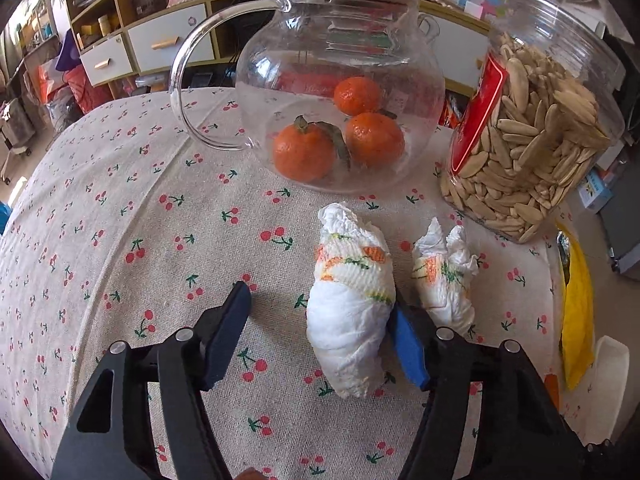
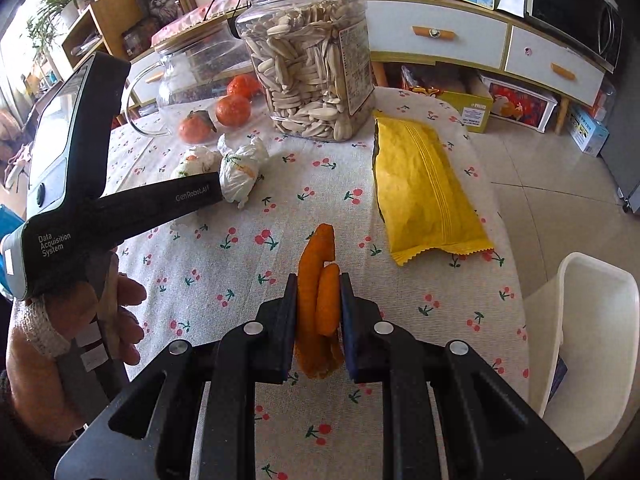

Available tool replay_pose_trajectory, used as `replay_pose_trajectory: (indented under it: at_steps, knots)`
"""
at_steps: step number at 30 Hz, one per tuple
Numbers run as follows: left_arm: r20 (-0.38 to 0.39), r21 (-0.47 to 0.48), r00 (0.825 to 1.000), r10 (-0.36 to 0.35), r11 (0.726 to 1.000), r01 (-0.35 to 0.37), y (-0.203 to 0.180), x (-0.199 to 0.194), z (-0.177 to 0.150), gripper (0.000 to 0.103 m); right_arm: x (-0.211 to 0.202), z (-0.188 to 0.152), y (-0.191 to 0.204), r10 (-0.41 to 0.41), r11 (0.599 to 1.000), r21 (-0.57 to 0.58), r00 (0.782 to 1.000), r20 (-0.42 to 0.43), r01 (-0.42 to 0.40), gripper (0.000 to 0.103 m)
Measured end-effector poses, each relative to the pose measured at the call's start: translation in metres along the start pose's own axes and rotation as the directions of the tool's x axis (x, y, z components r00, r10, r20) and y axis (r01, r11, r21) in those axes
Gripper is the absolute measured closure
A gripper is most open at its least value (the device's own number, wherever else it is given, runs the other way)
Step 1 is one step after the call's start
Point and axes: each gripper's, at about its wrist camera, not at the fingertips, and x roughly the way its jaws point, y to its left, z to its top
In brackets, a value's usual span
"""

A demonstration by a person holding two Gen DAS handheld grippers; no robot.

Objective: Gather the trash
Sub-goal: 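Grasp the orange peel with the right tool while the left tool grasps the white wrapped bundle, then carry the orange peel and white bundle over the white bin and release both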

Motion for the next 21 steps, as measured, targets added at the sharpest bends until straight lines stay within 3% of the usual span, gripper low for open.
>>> replay_pose_trajectory:
  at_steps: [2,6,21]
  knots:
    - [0.006,0.014,1.000,0.001,1.000,-0.001,0.000,-0.002,0.000,0.057,-0.001,0.000,0.000,0.000,1.000,-0.002,1.000,0.000,0.000,0.085]
    - [0.012,0.018,1.000,-0.006,1.000,0.006,0.003,-0.008,-0.005,0.074,-0.002,-0.001,0.003,0.000,1.000,-0.013,1.000,0.002,0.000,0.085]
    - [-0.012,-0.031,1.000,0.025,0.999,-0.026,0.041,-0.041,-0.060,0.077,-0.026,-0.013,0.012,0.011,0.997,-0.071,0.999,0.039,-0.009,0.085]
